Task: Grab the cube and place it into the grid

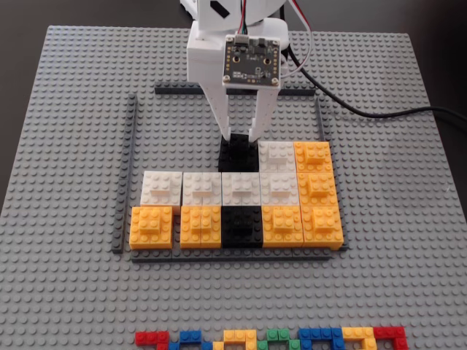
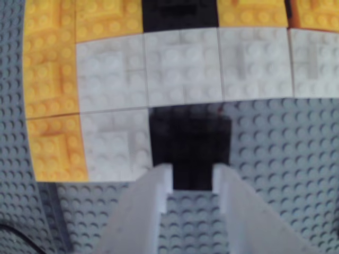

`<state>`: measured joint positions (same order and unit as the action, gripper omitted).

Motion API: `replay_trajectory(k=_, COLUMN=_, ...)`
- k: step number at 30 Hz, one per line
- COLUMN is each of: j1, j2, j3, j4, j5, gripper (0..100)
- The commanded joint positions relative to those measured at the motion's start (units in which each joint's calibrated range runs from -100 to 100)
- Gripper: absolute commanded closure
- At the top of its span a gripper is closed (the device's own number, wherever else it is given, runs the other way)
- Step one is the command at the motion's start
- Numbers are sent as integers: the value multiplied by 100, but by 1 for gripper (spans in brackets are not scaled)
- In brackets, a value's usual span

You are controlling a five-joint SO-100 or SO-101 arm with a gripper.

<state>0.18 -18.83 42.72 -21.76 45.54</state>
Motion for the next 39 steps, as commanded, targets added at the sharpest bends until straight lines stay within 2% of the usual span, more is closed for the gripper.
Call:
replay_trajectory(k=1, j1=-73, j2=-26, j3=-398, j4=-115, j5=54, gripper=93)
replay_trajectory(k=17, j1=-51, j2=8, j3=-271, j4=-193, j5=117, gripper=93)
replay_trajectory(k=24, j1=-22, j2=-17, j3=-189, j4=-213, j5=98, gripper=85)
replay_trajectory(k=39, j1=8, j2=-77, j3=-144, j4=-218, j5=107, gripper=86)
